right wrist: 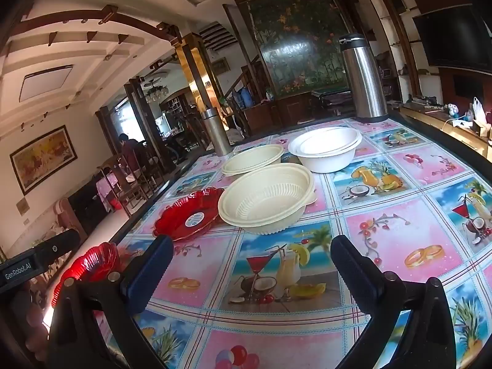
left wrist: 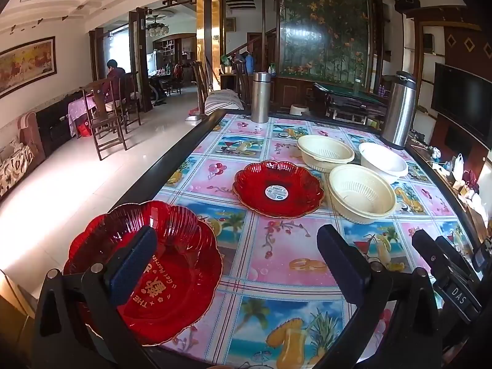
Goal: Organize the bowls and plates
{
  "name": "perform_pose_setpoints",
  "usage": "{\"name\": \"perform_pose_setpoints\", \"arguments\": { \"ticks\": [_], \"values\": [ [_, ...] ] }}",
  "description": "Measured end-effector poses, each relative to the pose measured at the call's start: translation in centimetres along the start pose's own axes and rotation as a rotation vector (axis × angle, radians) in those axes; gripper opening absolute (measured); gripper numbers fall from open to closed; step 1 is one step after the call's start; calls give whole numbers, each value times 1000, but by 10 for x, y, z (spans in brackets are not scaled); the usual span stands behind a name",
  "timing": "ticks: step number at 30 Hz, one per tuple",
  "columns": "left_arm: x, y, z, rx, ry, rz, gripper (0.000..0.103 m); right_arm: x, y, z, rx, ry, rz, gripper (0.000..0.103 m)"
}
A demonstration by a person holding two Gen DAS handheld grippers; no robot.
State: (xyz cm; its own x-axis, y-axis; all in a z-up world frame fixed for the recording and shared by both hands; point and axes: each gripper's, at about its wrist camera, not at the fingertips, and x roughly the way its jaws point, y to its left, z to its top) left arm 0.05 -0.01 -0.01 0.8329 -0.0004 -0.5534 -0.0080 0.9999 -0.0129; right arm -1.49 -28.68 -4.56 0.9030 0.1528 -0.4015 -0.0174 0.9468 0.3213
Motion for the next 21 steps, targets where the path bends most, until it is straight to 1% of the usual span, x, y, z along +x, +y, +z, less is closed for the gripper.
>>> {"name": "perform_pose_setpoints", "arguments": {
  "ticks": [5, 6, 8, 9, 11, 13, 16, 21],
  "values": [
    [2, -1, 0, 8, -17, 7, 103, 0, 2, -1, 5, 18, -1, 103],
    [3, -2, 1, 8, -17, 4, 103, 6, -1, 0, 16, 39, 0, 103],
    [5, -3, 3, 7, -16, -6, 103, 6, -2, -1, 21, 41, 0, 103],
    [10, 5, 0, 1, -13, 1, 103, 7, -2, 0, 20, 45, -2, 103],
    [10, 6, 1, 2, -23, 11, 103, 8, -2, -1, 21, 48, -5, 103],
    [12, 3, -3, 6, -44, 21, 103, 9, -3, 0, 24, 54, -6, 103],
    [15, -1, -10, 10, -98, 46, 103, 11, -5, 0, 32, 60, -8, 103],
    [27, -6, -11, 21, -137, 69, 103, 12, -5, -1, 31, 60, -6, 103]
  ]
}}
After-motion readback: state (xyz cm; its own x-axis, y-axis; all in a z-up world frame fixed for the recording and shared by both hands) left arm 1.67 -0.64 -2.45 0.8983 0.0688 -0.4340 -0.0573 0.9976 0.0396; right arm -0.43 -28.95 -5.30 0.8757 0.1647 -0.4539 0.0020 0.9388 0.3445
